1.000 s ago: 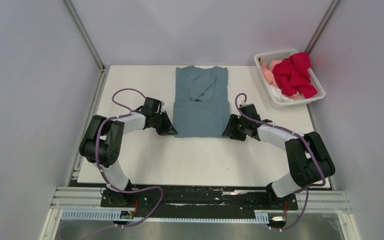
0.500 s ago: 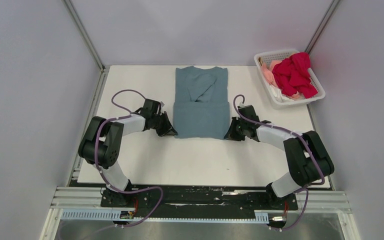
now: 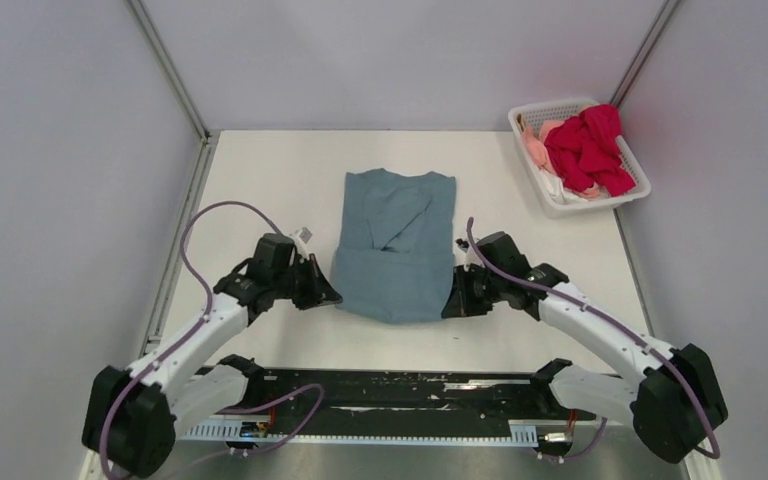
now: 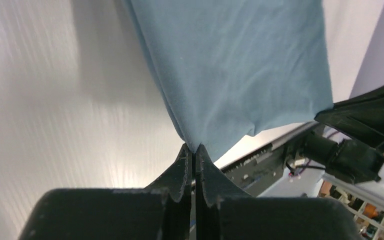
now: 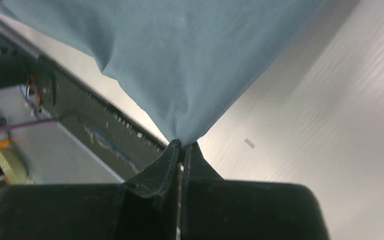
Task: Fold and stack the t-shirts
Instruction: Fold the long partially folded tshirt into a neat square
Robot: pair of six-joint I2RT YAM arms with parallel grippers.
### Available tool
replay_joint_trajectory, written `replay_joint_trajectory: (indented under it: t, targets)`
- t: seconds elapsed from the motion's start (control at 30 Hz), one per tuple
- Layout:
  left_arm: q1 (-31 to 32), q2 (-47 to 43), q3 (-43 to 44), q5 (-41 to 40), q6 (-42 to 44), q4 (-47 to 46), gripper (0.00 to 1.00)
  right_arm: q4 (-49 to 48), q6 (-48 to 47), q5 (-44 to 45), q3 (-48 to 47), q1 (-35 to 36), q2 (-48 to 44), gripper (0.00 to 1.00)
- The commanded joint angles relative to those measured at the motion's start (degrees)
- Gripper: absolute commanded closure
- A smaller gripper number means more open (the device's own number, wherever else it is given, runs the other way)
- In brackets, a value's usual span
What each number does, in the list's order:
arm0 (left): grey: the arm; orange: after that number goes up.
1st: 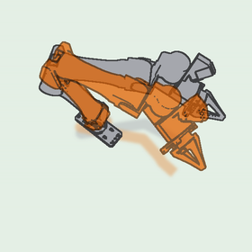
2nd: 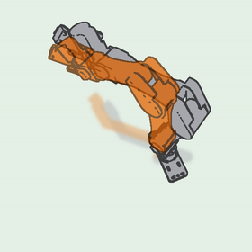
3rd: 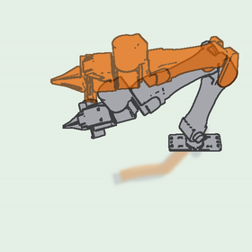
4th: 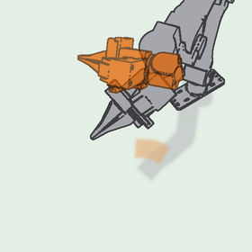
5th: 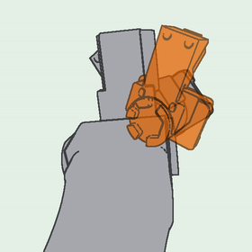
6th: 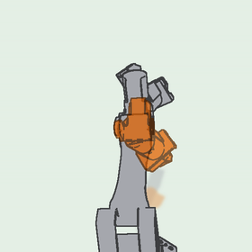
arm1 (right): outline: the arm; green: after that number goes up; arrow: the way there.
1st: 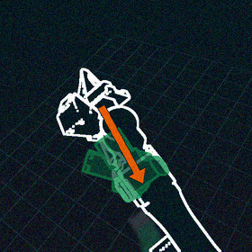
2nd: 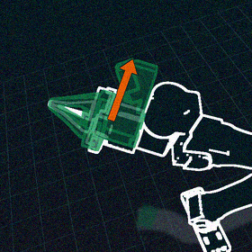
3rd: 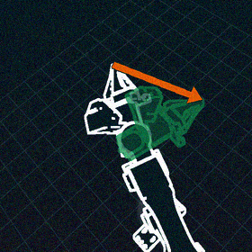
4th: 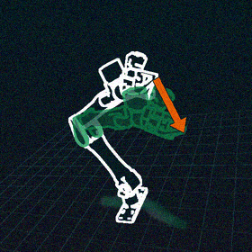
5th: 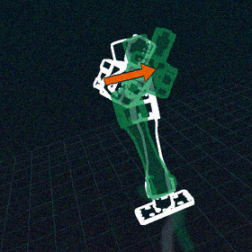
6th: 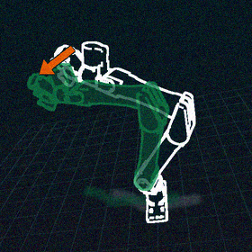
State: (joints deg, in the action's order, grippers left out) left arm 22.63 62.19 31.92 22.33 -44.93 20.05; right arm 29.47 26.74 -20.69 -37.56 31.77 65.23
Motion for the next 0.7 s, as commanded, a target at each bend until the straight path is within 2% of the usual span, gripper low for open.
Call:
replay_joint_trajectory:
  t: [0.0, 0.1, 0.17, 0.3, 0.5, 0.67]
  targets:
    - [1.97, -14.52, 0.57, -0.61, -0.78, 14.88, 1.00, 14.50, -4.17, -8.04, -4.68, 3.36, -6.58, 1.00]
    - [2.29, -23.71, 1.40, 0.50, -2.62, 20.58, 1.00, 18.03, -4.18, -13.65, -7.12, 3.98, -10.53, 1.00]
    - [2.32, -26.74, 2.94, 2.72, -3.72, 22.53, 1.00, 19.32, -4.48, -17.80, -8.81, 4.00, -12.38, 1.00]
    - [2.41, -29.98, 6.83, 1.60, -4.65, 24.27, 1.00, 22.95, -5.45, -17.55, -13.22, 3.61, -12.75, 1.00]
    - [2.33, -26.71, 11.72, -5.52, -3.84, 22.76, 1.00, 22.35, -7.74, -15.34, -18.96, -3.53, -8.68, 1.00]
    - [2.19, -17.19, 16.65, -13.94, -5.02, 16.44, 1.00, 19.94, -9.48, -16.58, -22.14, -11.01, -2.71, 1.00]
